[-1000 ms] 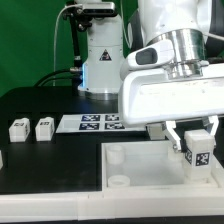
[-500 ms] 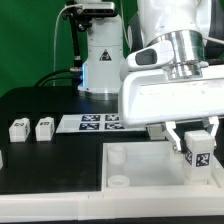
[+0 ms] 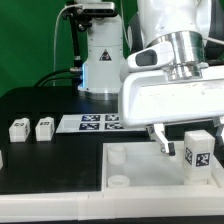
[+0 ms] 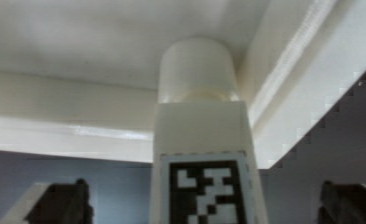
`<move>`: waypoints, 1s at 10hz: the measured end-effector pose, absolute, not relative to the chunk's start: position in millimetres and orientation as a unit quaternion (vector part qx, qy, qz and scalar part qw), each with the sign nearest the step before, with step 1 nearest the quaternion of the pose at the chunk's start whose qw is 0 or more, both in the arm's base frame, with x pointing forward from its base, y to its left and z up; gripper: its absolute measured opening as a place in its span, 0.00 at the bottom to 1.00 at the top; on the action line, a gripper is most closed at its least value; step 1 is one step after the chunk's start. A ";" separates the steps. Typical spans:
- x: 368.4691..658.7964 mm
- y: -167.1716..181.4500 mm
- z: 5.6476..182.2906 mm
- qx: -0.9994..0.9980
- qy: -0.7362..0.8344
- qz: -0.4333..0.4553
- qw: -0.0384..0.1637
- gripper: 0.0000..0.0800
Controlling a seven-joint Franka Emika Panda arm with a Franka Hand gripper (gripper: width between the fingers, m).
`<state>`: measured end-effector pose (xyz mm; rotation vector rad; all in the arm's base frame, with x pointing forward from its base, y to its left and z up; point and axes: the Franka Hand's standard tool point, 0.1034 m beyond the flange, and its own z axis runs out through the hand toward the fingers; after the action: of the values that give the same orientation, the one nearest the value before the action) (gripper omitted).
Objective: Assemble one leg
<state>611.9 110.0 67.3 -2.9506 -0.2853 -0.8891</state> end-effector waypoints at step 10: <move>621.7 109.0 87.8 -0.980 -0.095 -0.173 0.035 0.81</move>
Offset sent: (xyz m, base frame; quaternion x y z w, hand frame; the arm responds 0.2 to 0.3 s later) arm 0.0000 0.0000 0.0000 0.0000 0.0000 0.0000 1.0000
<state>621.7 109.0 87.8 -3.0102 -0.2930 -0.5301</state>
